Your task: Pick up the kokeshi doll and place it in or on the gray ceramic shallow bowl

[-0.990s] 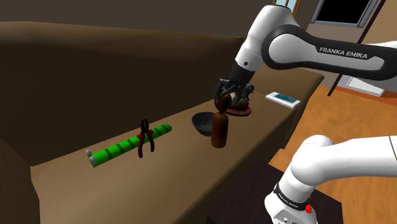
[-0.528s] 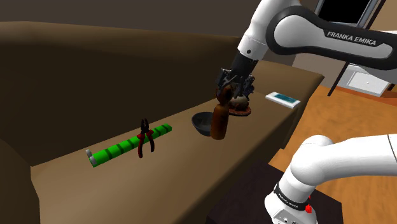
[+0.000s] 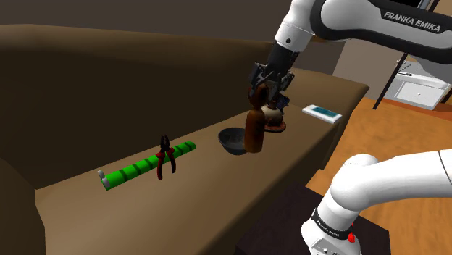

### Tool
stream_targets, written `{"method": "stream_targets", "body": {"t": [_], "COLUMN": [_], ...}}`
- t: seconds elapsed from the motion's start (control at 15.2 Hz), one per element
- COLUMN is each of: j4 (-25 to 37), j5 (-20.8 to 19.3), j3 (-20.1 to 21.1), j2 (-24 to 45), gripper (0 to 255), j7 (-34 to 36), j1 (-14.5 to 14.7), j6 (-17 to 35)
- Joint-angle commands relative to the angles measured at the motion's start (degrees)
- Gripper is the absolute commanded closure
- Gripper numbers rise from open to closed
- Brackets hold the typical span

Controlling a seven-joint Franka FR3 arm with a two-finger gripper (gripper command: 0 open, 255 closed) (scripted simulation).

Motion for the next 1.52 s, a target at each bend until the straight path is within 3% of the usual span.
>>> {"method": "stream_targets", "body": {"t": [0.0, 0.2, 0.46, 1.19, 1.45], "j4": [2.15, 4.89, 12.46, 39.34, 33.69], "j5": [-0.15, -0.40, -2.36, -5.53, -5.35], "j3": [-0.01, -0.16, -2.66, -7.83, -7.89], "j2": [0.74, 1.71, 8.49, 29.11, 26.93], "gripper": [255, 255, 255, 255, 255], "j7": [0.25, 0.42, -2.49, -9.03, -9.41], "j1": [-0.11, -0.28, -1.81, -4.78, -4.76], "j6": [-1.34, -3.11, -4.35, -11.48, -8.02]}}
